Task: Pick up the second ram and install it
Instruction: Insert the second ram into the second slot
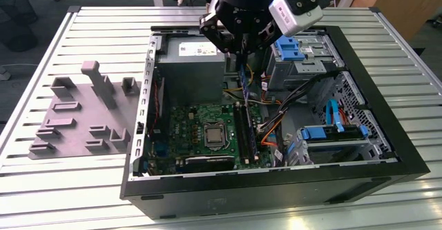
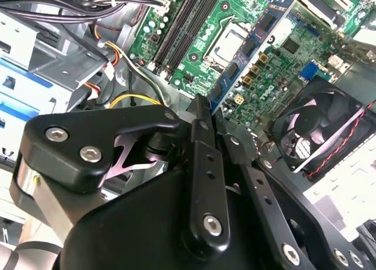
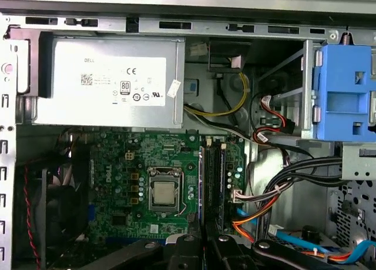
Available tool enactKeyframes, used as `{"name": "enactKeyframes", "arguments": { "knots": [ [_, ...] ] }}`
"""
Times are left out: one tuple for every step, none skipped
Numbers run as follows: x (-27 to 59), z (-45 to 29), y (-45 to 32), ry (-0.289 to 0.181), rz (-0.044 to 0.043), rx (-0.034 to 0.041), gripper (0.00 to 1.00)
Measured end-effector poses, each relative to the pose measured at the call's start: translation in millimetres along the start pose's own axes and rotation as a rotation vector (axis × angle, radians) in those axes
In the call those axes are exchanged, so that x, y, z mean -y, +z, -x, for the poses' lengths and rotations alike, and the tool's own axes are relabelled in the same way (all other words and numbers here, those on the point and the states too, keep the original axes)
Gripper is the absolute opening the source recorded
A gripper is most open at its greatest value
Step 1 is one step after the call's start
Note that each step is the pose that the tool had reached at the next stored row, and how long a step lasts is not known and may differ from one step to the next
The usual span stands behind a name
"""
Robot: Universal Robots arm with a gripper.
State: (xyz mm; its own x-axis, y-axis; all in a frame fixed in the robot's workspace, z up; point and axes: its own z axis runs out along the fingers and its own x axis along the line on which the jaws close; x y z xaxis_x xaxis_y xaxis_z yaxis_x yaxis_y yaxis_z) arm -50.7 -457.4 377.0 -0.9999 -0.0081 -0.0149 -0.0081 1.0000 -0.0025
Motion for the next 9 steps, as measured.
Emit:
{"name": "enactKeyframes", "arguments": {
  "knots": [
    [0.0, 0.0, 0.0, 0.000, 0.0000, 0.0001, 0.14],
    [0.0, 0.0, 0.0, 0.000, 0.0000, 0.0001, 0.14],
    [0.0, 0.0, 0.0, 0.000, 0.0000, 0.0001, 0.14],
    [0.0, 0.0, 0.1, 0.000, 0.0000, 0.0001, 0.14],
    [-0.1, 0.0, 0.3, 0.000, 0.0000, 0.0000, 0.14],
    [-0.1, 0.2, 0.7, 0.000, 0.0001, 0.0001, 0.14],
    [0.0, 0.5, 1.3, 0.000, 0.0000, 0.0000, 0.14],
    [0.0, 0.9, 2.3, 0.000, 0.0001, 0.0000, 0.14],
    [0.0, 1.3, 3.4, 0.000, 0.0002, 0.0001, 0.14]
  ]
}}
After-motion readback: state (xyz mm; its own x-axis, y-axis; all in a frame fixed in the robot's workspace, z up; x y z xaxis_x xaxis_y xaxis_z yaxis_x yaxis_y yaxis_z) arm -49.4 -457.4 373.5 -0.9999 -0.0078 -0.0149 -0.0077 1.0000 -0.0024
